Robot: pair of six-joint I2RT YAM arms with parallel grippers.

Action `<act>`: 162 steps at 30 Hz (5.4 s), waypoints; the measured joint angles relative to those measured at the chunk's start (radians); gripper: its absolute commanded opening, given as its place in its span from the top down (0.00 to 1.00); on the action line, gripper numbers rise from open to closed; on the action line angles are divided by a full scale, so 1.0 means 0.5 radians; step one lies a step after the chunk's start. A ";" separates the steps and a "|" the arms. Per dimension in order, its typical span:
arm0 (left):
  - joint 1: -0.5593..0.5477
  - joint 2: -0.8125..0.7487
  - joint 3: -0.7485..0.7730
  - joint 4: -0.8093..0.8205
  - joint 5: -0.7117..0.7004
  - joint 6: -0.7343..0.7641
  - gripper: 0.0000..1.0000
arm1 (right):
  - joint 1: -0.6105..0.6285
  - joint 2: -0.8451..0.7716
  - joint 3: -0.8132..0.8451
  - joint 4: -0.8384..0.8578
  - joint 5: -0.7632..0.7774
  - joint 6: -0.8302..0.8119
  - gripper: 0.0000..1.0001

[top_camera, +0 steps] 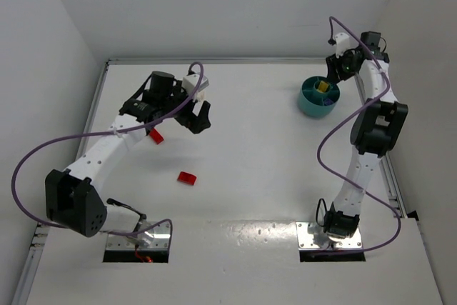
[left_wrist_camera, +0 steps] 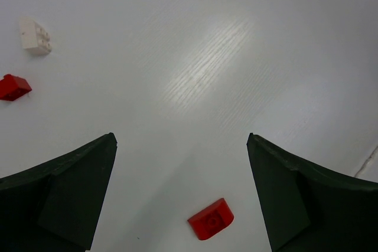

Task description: Sort the legos into containers by color

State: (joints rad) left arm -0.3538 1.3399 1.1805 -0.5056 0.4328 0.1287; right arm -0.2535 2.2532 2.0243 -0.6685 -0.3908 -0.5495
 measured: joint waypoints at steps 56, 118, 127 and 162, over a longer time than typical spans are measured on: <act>0.240 2.020 1.503 0.008 -0.370 0.267 0.90 | 0.075 -0.748 -0.453 0.043 -1.001 0.841 0.48; -0.137 0.597 0.282 0.880 1.452 -0.834 0.46 | 1.063 -0.996 -0.925 -0.105 -1.680 0.819 0.92; -0.033 0.520 0.204 0.603 1.119 -0.617 0.33 | 0.859 -0.996 -0.622 -0.250 -0.959 0.669 1.00; 0.111 0.402 0.146 0.494 0.595 -0.466 0.31 | 0.628 0.140 0.429 -0.404 0.974 0.239 1.00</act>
State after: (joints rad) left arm -0.2985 1.5410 1.2537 -0.2588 0.7303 -0.1043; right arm 0.0605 2.3234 2.2387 -0.8707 0.0959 -0.4301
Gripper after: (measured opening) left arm 0.688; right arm 0.264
